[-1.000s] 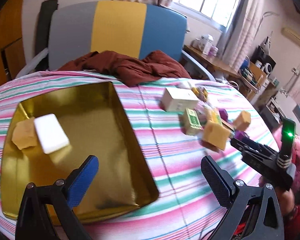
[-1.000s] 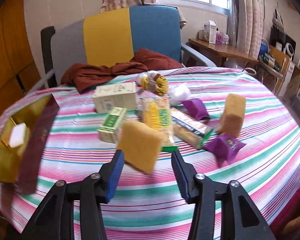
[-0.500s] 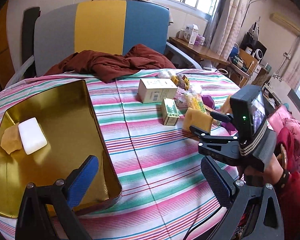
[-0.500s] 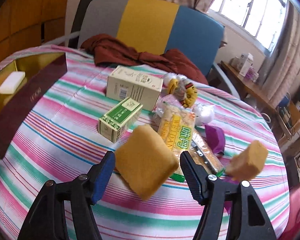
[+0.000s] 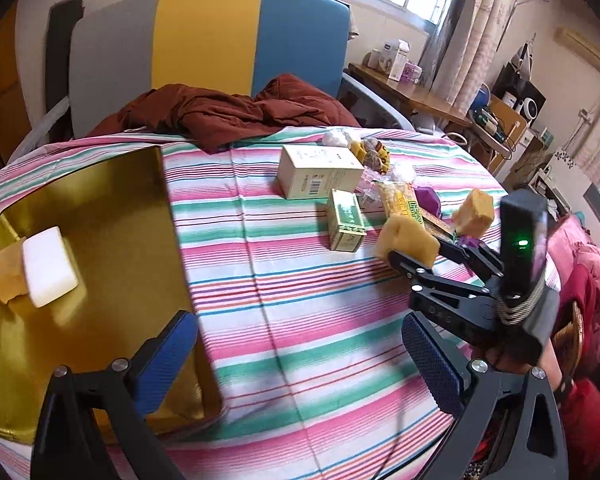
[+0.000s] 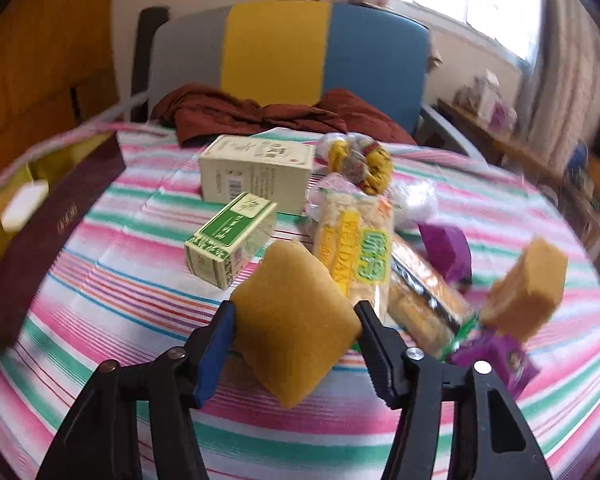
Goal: Organize objects
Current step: 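Grasp the green box with the left gripper while the right gripper holds the sponge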
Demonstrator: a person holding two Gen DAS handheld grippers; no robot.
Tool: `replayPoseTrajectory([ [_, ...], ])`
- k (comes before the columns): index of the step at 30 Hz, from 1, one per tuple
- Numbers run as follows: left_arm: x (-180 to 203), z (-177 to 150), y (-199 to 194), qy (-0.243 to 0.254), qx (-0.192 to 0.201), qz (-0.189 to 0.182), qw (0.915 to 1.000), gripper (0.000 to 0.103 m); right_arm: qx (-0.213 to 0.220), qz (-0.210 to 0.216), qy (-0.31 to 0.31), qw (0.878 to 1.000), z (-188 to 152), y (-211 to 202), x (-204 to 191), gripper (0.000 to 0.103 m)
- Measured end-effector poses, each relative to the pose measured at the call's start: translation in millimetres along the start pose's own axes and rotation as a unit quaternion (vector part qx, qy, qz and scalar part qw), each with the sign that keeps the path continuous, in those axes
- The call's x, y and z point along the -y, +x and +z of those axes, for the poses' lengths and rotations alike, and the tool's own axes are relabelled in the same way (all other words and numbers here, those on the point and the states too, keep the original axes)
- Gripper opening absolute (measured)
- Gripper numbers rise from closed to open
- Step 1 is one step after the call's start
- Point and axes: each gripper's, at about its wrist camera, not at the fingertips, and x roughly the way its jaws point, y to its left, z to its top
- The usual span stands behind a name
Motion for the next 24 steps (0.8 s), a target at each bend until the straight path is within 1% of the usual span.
replayPoseTrajectory([
  [3, 8.0, 7.7, 11.6, 0.007, -0.006, 0.001, 1.0, 0.103, 0.005, 0.021, 0.061, 0.998, -6.7, -7.7, 12.6, 0.057],
  [8, 17.9, 20.7, 30.5, 0.008, -0.015, -0.007, 0.9998, 0.103, 0.021, 0.054, 0.144, 0.988, -26.7, -22.2, 31.3, 0.057],
  [13, 30.6, 35.4, 61.2, 0.018, -0.027, -0.001, 0.9995, 0.103, 0.044, 0.059, 0.185, 0.98, -41.2, -31.5, 40.4, 0.057],
  [16, 44.0, 47.1, 93.8, 0.041, -0.045, 0.015, 0.998, 0.103, 0.06, 0.056, 0.203, 0.976, -47.8, -32.2, 41.2, 0.057],
  [18, 50.1, 53.0, 112.6, 0.058, -0.055, 0.031, 0.9963, 0.101, 0.067, 0.049, 0.201, 0.976, -49.0, -30.9, 38.8, 0.057],
  [20, 52.0, 58.8, 129.7, 0.058, -0.063, 0.036, 0.9956, 0.095, 0.07, 0.045, 0.199, 0.977, -48.4, -31.4, 38.2, 0.057],
  [24, 47.7, 62.5, 151.9, 0.038, -0.08, 0.032, 0.9956, 0.081, 0.072, 0.051, 0.21, 0.974, -51.7, -29.3, 43.2, 0.057],
])
